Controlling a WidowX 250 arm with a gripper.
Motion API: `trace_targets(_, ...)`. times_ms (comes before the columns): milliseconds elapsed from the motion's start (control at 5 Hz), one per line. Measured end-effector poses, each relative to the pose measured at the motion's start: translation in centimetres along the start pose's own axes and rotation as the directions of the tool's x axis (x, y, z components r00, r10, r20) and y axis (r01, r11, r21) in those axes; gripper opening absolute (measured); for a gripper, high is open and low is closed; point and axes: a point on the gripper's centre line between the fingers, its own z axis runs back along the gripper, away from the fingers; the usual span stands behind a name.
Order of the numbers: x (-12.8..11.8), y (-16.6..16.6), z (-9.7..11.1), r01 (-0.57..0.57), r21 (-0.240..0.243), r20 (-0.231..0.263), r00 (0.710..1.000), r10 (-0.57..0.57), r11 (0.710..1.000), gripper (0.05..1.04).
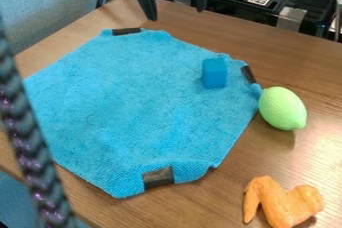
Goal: Fold the cloth from bottom left to top right
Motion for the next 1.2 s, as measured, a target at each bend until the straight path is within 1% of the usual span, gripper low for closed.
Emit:
trace_targets(200, -0.3, 0.2, -1.0, -0.002, 0.010, -0.028, 1.000, 0.002, 1.000, 1.000)
trace_targets(400, -0.1, 4.1, -2.3, -0.080, 0.022, -0.053, 0.995, 0.081, 0.997, 1.000)
trace_targets(600, 0.4, 6.8, -1.2, -0.126, -0.009, -0.015, 0.992, 0.126, 0.992, 1.000)
trace_targets(800, 0.6, 9.6, -0.9, -0.153, -0.029, 0.002, 0.988, 0.153, 0.988, 1.000)
trace_targets(1000, 0.5, 12.4, -0.9, -0.150, -0.016, 0.014, 0.989, 0.150, 0.989, 1.000)
trace_targets(1200, 0.5, 15.5, -0.8, -0.129, 0.028, 0.019, 0.992, 0.129, 0.991, 1.000)
